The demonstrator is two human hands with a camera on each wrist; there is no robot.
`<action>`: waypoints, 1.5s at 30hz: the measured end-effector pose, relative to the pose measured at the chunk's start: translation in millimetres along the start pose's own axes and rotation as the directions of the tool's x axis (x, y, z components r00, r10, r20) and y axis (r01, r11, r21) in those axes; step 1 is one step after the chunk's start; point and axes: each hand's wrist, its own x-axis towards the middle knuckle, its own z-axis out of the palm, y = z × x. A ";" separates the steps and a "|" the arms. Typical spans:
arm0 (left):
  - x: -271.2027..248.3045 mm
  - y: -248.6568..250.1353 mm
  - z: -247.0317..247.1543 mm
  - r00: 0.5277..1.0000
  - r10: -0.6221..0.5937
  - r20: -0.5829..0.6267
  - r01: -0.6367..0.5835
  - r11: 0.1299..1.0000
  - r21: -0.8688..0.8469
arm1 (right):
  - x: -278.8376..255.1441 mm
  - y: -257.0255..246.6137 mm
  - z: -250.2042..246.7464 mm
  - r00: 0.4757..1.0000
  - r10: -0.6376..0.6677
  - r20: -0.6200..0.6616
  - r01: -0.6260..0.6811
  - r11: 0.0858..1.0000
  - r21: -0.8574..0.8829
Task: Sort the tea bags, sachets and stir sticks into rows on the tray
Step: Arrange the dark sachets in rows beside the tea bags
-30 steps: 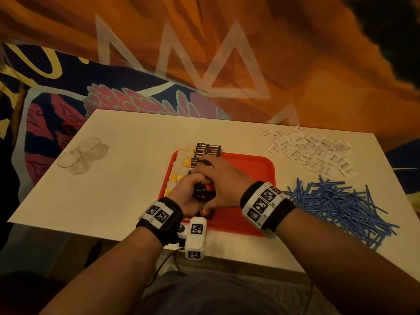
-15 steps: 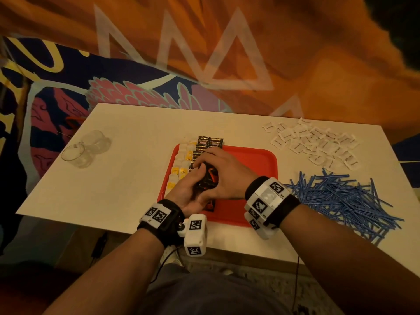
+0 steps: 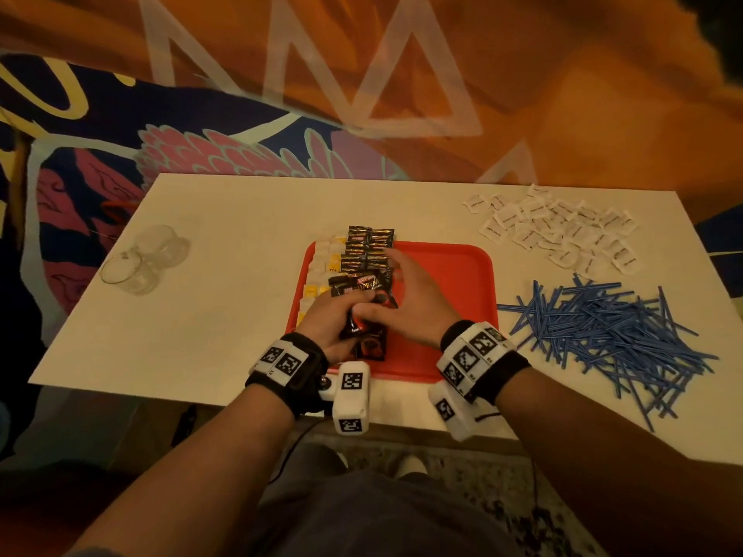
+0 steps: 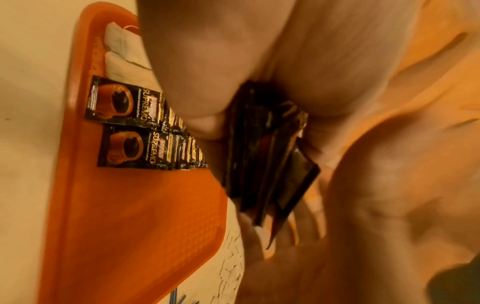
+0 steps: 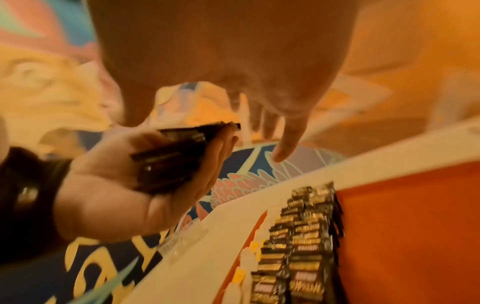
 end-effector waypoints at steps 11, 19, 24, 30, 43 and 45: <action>24.0 -4.6 -35.9 0.992 0.050 -0.112 -0.037 0.993 0.114 | 1.7 20.5 26.4 0.926 0.371 0.066 -0.371 0.868 0.329; 32.2 -16.0 -49.6 0.976 0.013 -0.219 0.039 0.972 0.231 | 0.5 27.0 63.5 0.922 0.387 0.018 -0.388 0.919 0.066; 38.7 -17.1 -61.0 0.986 0.047 -0.159 0.011 0.938 0.346 | 3.1 35.8 76.2 0.882 0.471 0.003 -0.464 0.868 0.175; 48.1 -20.1 -67.4 0.988 -0.054 -0.143 0.100 0.936 0.338 | 4.0 45.5 86.7 0.900 0.435 -0.019 -0.424 0.886 0.189; 63.4 -35.6 -110.4 0.928 0.337 -0.160 0.006 0.416 0.910 | 13.8 95.7 99.2 0.788 0.602 -0.130 -0.613 0.788 -0.063; 62.4 -38.1 -112.1 0.926 0.331 -0.183 0.029 0.419 0.907 | 17.9 97.1 103.2 0.778 0.613 -0.137 -0.623 0.781 -0.042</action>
